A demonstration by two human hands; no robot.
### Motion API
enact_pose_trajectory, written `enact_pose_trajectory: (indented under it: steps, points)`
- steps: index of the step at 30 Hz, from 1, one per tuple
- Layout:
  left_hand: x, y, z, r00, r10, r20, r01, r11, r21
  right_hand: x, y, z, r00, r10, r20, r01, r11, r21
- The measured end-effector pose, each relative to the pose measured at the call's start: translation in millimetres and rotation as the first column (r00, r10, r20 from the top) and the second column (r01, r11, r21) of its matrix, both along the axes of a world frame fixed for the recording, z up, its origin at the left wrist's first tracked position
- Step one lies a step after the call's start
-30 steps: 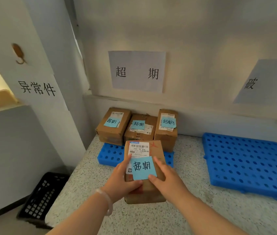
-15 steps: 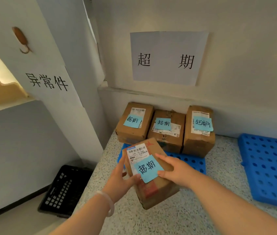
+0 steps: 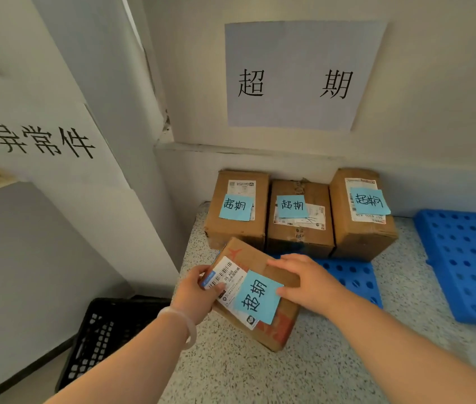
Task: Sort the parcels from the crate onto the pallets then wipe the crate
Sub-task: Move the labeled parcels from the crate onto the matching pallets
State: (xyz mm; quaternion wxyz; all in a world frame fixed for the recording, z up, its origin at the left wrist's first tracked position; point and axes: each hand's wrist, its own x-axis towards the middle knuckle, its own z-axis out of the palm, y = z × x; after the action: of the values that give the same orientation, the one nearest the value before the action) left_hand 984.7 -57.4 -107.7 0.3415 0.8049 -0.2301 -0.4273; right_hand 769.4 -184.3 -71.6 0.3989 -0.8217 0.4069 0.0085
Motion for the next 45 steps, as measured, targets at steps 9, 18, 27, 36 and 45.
enact_pose_trajectory:
  steps: [9, 18, 27, 36, 45]
  points:
    - [13.4, -4.0, -16.6, 0.972, 0.237, -0.005, -0.237, 0.972, -0.005, 3.5, 22.7, -12.1, 0.987, 0.092, -0.132, -0.118, 0.971, -0.208]
    - [7.7, 8.6, -1.7, 0.743, -0.382, 0.549, 0.400, 0.912, 0.093, 5.5, 23.2, -24.4, 0.948, 0.146, -0.282, -0.237, 0.918, -0.319]
    - [10.6, -11.2, -6.2, 0.550, -0.615, 0.565, 0.552, 0.775, 0.306, 9.4, 18.8, -21.5, 0.943, 0.129, -0.307, -0.231, 0.917, -0.325]
    - [6.1, -5.8, 1.5, 0.490, -0.619, 0.613, 0.540, 0.768, 0.344, 9.2, 35.4, -16.4, 0.945, 0.098, -0.312, -0.220, 0.897, -0.384]
    - [-26.4, 4.9, 22.1, 0.409, -0.575, 0.708, 0.553, 0.774, 0.309, -18.0, 69.9, -5.2, 0.967, 0.016, -0.254, -0.124, 0.902, -0.414]
